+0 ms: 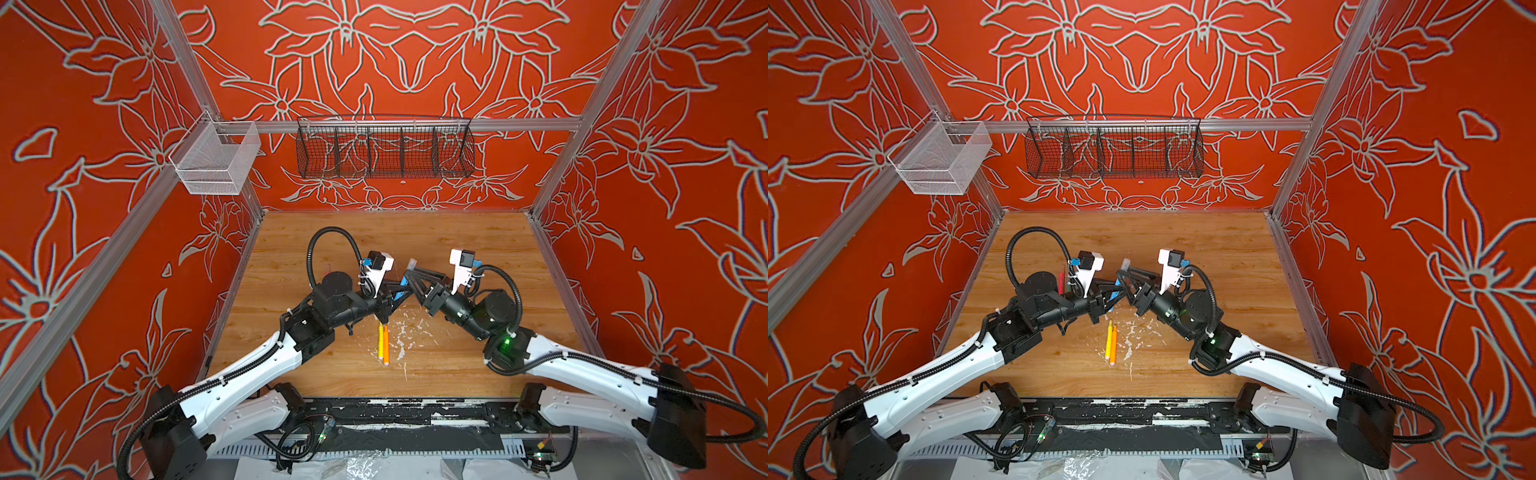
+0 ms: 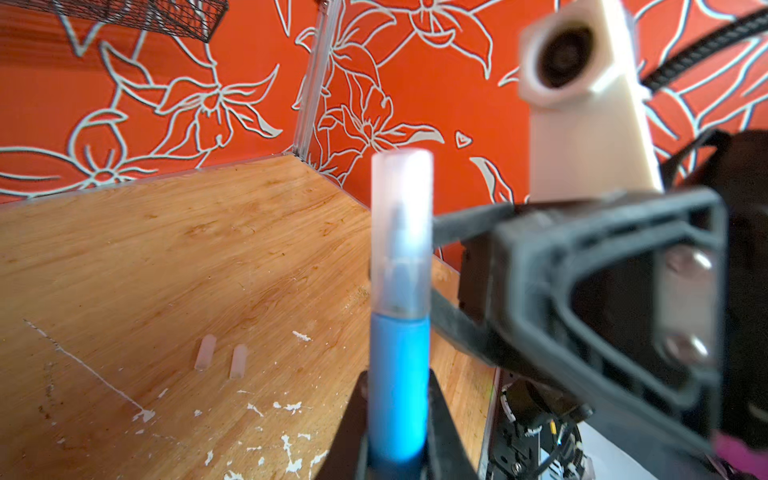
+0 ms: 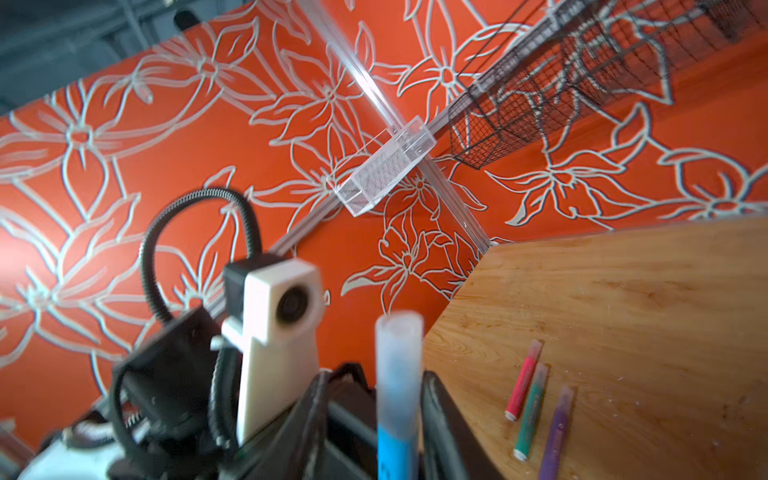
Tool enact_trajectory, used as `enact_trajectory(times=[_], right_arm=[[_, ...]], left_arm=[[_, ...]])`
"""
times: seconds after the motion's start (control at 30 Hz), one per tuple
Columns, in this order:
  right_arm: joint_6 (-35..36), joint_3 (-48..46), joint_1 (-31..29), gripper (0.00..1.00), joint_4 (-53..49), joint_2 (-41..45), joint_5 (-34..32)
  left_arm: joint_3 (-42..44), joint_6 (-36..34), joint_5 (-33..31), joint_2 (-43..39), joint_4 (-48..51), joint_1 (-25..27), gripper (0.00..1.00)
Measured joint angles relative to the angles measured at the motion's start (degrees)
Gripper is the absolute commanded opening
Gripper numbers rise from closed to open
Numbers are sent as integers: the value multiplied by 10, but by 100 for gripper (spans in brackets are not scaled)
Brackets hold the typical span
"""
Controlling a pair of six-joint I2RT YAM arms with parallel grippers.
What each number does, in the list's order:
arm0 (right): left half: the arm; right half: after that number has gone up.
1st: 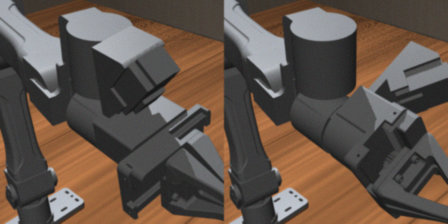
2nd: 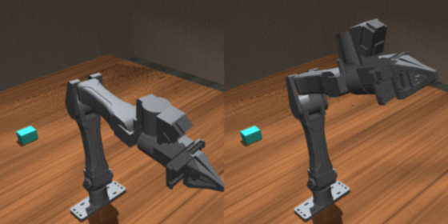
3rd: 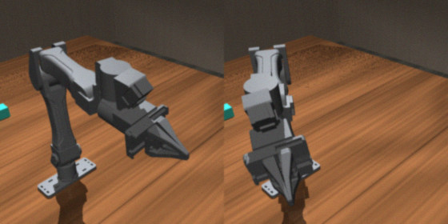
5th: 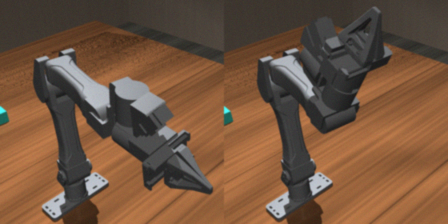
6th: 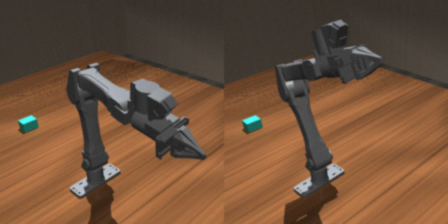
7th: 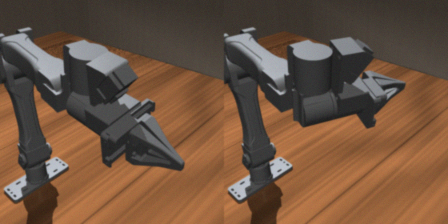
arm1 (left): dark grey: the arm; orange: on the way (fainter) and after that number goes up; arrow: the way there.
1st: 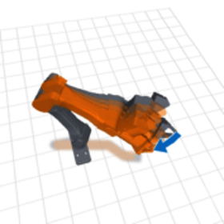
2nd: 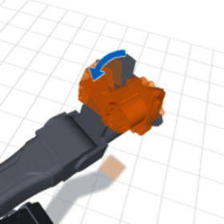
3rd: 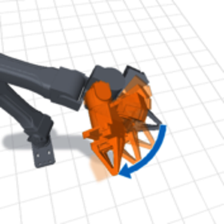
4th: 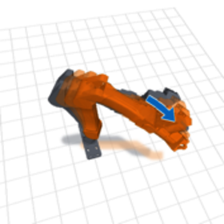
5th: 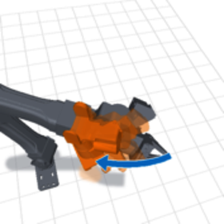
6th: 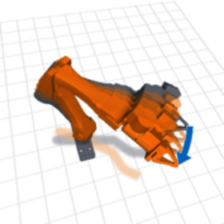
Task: Insert the pens into the pen caps
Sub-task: 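Press the cap down onto the blue marker with the right gripper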
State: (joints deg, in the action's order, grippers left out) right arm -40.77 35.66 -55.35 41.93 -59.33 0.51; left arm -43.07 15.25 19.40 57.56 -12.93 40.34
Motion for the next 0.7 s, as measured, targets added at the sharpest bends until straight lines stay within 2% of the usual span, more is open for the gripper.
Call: enact_trajectory(times=[0.1, 0.4, 0.53, 0.7], right_arm=[[8, -15, -6, 64, -8, 24, -1], [40, -21, -6, 79, -76, 119, -39], [56, -2, -6, 80, -127, 127, -51], [63, 50, -6, 79, -173, 94, -51]], left_arm=[[2, -7, -6, 0, -5, -2, 0], [20, -58, -6, -5, -12, -2, 0], [21, -75, 21, -17, -15, -2, 0], [21, -87, 49, -19, -21, -2, 0]])
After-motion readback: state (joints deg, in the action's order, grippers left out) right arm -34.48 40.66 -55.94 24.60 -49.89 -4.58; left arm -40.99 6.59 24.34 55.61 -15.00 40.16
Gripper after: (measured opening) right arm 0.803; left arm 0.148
